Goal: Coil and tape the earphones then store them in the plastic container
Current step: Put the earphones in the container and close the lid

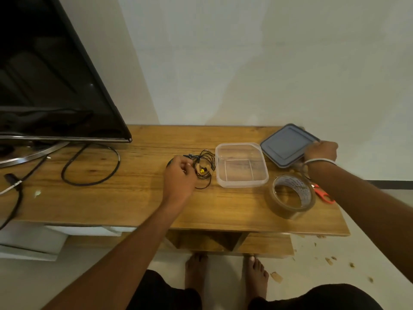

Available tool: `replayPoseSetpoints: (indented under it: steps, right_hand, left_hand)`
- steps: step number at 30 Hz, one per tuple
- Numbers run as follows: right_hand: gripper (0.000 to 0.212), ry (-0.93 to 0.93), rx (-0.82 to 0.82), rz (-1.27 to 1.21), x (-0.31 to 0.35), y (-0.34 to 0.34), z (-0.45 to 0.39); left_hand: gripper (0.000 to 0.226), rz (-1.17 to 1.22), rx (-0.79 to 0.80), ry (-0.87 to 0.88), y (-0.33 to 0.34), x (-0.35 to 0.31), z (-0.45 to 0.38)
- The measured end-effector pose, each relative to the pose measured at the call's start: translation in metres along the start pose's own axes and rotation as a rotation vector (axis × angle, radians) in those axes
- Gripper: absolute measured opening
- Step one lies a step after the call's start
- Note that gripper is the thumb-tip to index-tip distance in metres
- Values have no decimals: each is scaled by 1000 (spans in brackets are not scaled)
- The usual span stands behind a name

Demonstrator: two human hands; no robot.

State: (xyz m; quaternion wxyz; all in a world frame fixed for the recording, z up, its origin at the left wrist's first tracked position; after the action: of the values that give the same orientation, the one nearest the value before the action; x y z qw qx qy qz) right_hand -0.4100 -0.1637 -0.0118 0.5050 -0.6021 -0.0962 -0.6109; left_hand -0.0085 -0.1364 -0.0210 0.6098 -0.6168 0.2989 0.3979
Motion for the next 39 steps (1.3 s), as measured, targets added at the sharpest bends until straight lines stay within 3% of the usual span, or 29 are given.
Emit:
replayPoseSetpoints:
  steps: [4, 8, 14, 17, 19, 23, 28, 33, 39]
  right_hand:
    - [14, 16, 79, 114, -15, 21, -22]
    - [30, 18, 144, 302, -10, 36, -33]
    - [22, -44, 233, 536, 5, 56, -24]
    - [39, 0, 191, 620, 17, 59, -8]
    - [46, -101, 161, 621, 36, 67, 6]
    - [34, -576, 192, 579, 95, 102, 53]
    - [27, -956, 575, 729, 128, 187, 119]
    - [37, -1004, 844, 1192, 103, 262, 150]
    - [44, -1010, 795, 1453, 96, 285, 148]
  left_hand:
    - [20, -292, -104, -18, -34, 15, -24]
    - [34, -399, 29, -146, -32, 47, -56]
    - [24, -420, 99, -91, -25, 46, -63]
    - [12, -436, 108, -92, -27, 42, -59]
    - [11, -468, 107, -91, -28, 39, -58]
    - [16, -549, 128, -100, -27, 40, -56]
    - [13, -484, 133, -104, -35, 41, -58]
    - [14, -418, 110, -57, -46, 50, -64]
    - [21, -372, 61, 50, -58, 54, -63]
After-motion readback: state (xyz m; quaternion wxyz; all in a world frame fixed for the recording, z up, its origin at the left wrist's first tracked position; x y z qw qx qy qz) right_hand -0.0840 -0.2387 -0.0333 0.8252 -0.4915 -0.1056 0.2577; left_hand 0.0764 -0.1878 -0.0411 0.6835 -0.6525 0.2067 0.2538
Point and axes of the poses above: each hand's wrist, its own z-axis away from the middle knuckle, its own y-axis out of the palm, x = y × z, the point moved 9 cm from there along -z, towards the middle knuckle, and after that the axes turned 12 degrees about x, right-handed, at the moved point
